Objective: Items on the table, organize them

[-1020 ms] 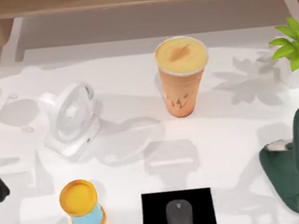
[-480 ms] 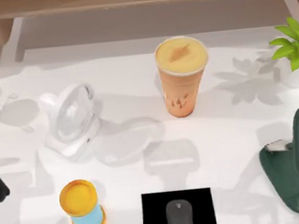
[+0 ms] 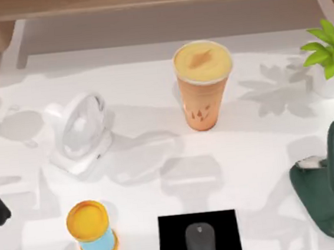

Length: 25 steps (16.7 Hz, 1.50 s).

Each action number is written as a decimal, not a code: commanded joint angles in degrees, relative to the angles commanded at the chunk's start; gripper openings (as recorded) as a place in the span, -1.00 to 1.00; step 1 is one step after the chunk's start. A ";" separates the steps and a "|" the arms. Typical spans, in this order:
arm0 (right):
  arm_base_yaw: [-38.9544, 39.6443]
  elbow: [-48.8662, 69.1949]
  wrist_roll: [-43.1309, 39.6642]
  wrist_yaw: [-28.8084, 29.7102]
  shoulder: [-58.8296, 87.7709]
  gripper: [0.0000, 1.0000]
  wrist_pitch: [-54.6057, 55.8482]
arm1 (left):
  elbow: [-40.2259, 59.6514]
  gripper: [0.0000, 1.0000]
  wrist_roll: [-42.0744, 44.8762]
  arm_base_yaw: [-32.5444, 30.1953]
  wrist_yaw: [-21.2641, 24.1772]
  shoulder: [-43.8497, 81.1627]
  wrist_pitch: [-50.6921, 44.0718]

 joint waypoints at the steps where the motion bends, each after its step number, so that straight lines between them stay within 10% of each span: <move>1: 0.27 0.16 0.63 0.57 -0.64 -1.00 -0.39 | 0.00 1.00 0.00 0.00 0.00 0.00 0.00; 7: 12.15 0.22 14.80 11.17 -16.29 -1.00 -5.52 | 0.00 1.00 0.00 0.00 0.00 0.00 0.00; 17: 57.99 -3.33 45.02 29.81 -48.58 -1.00 4.81 | 0.00 1.00 0.00 0.00 0.00 0.00 0.00; 25: 64.65 -4.71 48.67 31.29 -51.51 -1.00 10.52 | 0.00 1.00 0.00 0.00 0.00 0.00 0.00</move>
